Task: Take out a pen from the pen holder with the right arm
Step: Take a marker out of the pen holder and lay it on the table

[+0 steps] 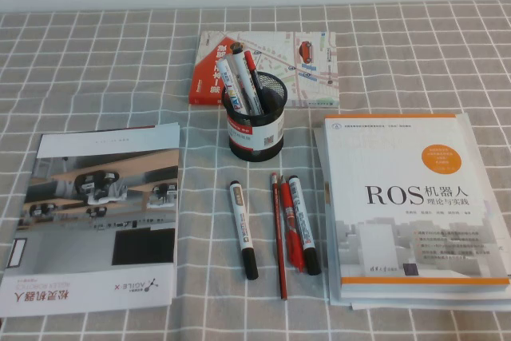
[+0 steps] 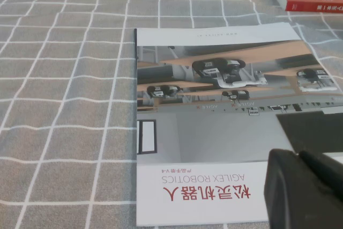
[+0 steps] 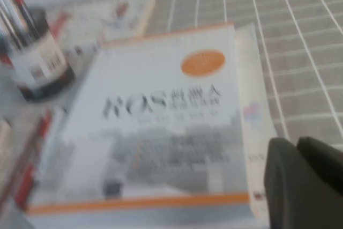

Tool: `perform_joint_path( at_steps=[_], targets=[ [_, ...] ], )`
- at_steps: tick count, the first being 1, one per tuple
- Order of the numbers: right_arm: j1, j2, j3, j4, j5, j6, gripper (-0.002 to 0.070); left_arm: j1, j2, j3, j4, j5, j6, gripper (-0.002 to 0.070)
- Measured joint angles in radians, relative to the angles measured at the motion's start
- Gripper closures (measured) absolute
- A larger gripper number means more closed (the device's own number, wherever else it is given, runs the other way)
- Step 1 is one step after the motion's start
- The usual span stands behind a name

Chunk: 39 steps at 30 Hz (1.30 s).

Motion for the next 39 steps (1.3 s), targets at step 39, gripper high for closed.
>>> perform_joint_path(
  at_steps=[39],
  targets=[
    [0.067, 0.9, -0.65, 0.228, 0.25, -0.201, 0.0688, 0.0, 0.0, 0.0, 0.0, 0.0, 0.0, 0.0678]
  ],
)
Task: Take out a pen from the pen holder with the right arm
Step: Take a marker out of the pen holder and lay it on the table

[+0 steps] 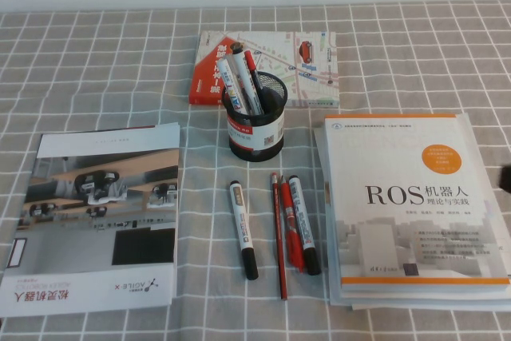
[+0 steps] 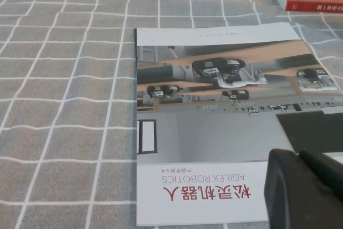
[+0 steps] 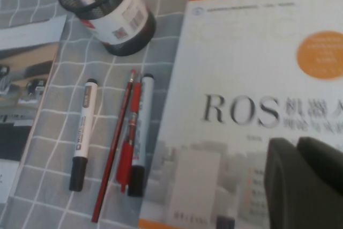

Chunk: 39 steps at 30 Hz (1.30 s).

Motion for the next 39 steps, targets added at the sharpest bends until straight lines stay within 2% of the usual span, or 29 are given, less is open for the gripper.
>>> perform_joint_path(
  at_steps=[11, 17, 22, 27, 29, 33, 36, 39],
  targets=[
    [0.459, 0.418, -0.308, -0.225, -0.267, 0.078, 0.0688, 0.0, 0.0, 0.0, 0.0, 0.0, 0.0, 0.0678],
    [0.619, 0.606, -0.417, -0.261, -0.447, 0.08, 0.0643, 0.0, 0.0, 0.0, 0.0, 0.0, 0.0, 0.0678],
    [0.676, 0.737, -0.484, -0.28, -0.559, 0.081, 0.054, 0.0, 0.0, 0.0, 0.0, 0.0, 0.0, 0.0678],
    [0.7, 0.855, -0.59, -0.278, -0.571, 0.061, 0.0421, 0.0, 0.0, 0.0, 0.0, 0.0, 0.0, 0.0678],
    [0.702, 0.904, -0.638, -0.249, -0.571, 0.012, 0.0393, 0.0, 0.0, 0.0, 0.0, 0.0, 0.0, 0.0678],
    [0.702, 0.991, -0.732, -0.121, -0.571, -0.15, 0.0378, 0.0, 0.0, 0.0, 0.0, 0.0, 0.0, 0.0678],
    [0.702, 1.023, -0.762, 0.054, -0.605, -0.346, 0.0375, 0.0, 0.0, 0.0, 0.0, 0.0, 0.0, 0.0678],
    [0.702, 1.027, -0.766, 0.259, -0.724, -0.576, 0.0375, 0.0, 0.0, 0.0, 0.0, 0.0, 0.0, 0.0678]
  ],
)
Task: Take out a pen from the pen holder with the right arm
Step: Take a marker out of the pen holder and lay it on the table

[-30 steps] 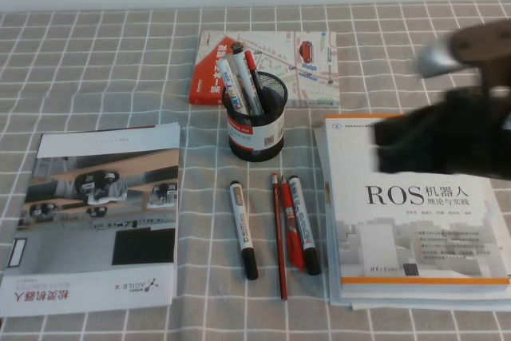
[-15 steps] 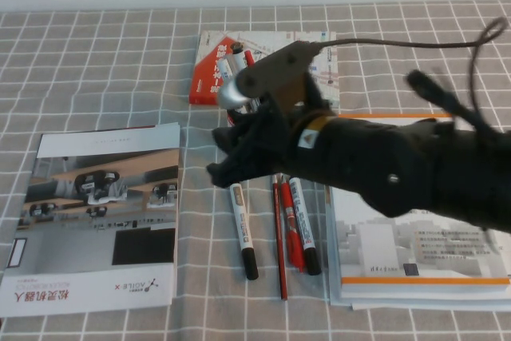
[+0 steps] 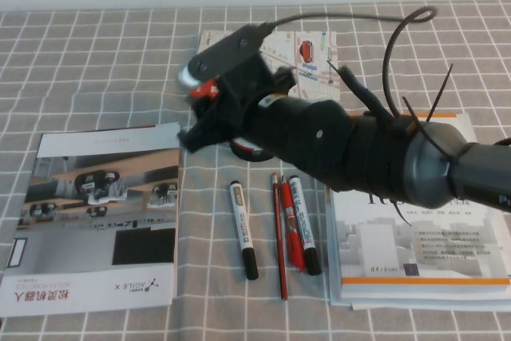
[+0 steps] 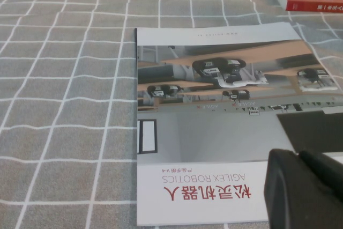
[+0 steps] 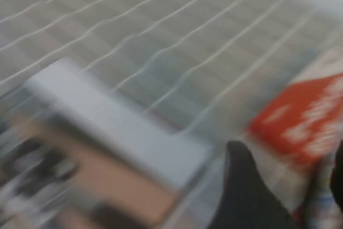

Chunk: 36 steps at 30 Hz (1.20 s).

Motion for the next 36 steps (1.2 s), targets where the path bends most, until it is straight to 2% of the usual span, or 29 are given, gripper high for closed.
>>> perform_joint_path(
  at_steps=[4, 9, 15, 22, 30, 36],
  targets=[
    [0.0, 0.0, -0.009, 0.273, -0.184, -0.269, 0.0375, 0.0, 0.0, 0.0, 0.0, 0.0, 0.0, 0.0678],
    [0.009, 0.031, -0.012, 0.367, -0.241, -0.364, 0.0374, 0.0, 0.0, 0.0, 0.0, 0.0, 0.0, 0.0678],
    [0.027, 0.122, -0.071, 0.388, -0.365, -0.402, 0.0372, 0.0, 0.0, 0.0, 0.0, 0.0, 0.0, 0.0678],
    [0.066, 0.148, -0.091, 0.301, -0.339, -0.403, 0.0365, 0.0, 0.0, 0.0, 0.0, 0.0, 0.0, 0.0678],
    [0.068, 0.202, -0.146, 0.257, -0.358, -0.34, 0.0256, 0.0, 0.0, 0.0, 0.0, 0.0, 0.0, 0.0678],
    [0.059, 0.219, -0.173, 0.279, -0.415, -0.338, 0.0237, 0.0, 0.0, 0.0, 0.0, 0.0, 0.0, 0.0678]
  ],
)
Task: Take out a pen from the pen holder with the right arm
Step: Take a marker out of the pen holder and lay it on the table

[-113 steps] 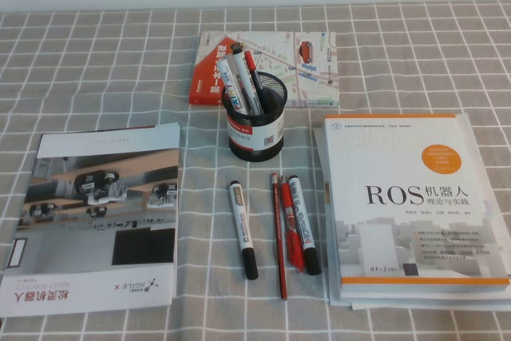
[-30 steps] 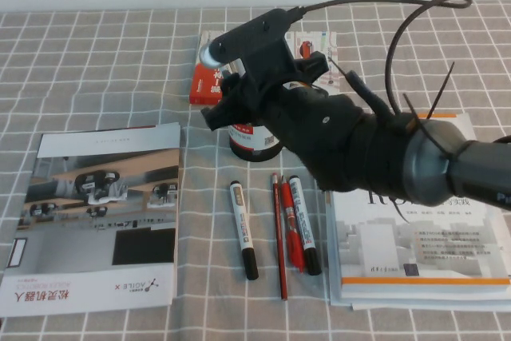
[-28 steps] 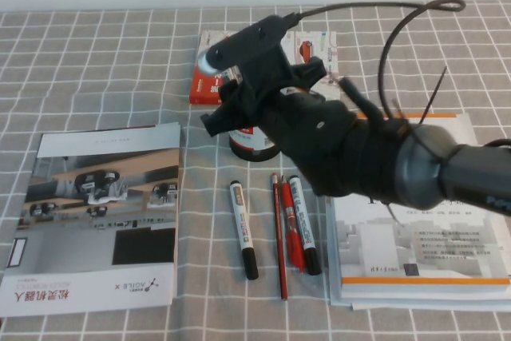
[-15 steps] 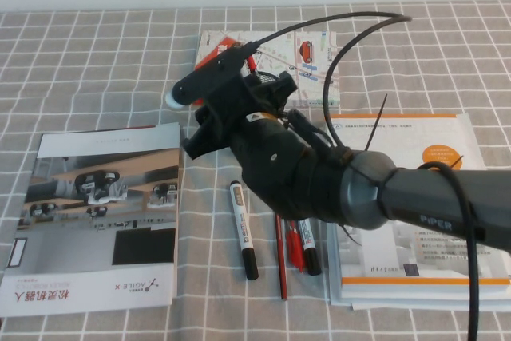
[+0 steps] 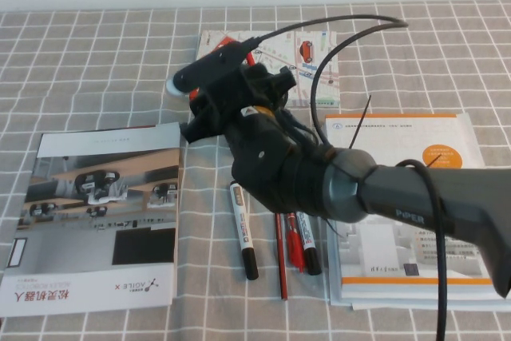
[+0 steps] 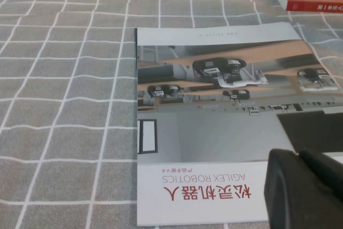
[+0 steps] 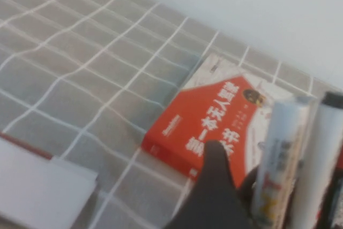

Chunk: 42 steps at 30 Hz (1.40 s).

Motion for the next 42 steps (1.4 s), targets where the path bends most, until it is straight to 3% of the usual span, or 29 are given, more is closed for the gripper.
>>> perform_joint_path(
  at_steps=[24, 32, 42],
  targets=[
    [-0.029, 0.13, -0.164, 0.067, -0.037, -0.043, 0.0255, 0.0, 0.0, 0.0, 0.0, 0.0, 0.0, 0.0678],
    [-0.033, 0.13, -0.164, 0.071, -0.048, -0.045, 0.0338, 0.0, 0.0, 0.0, 0.0, 0.0, 0.0, 0.0678],
    [-0.033, 0.13, -0.164, 0.084, -0.069, -0.045, 0.0352, 0.0, 0.0, 0.0, 0.0, 0.0, 0.0, 0.0678]
  ],
)
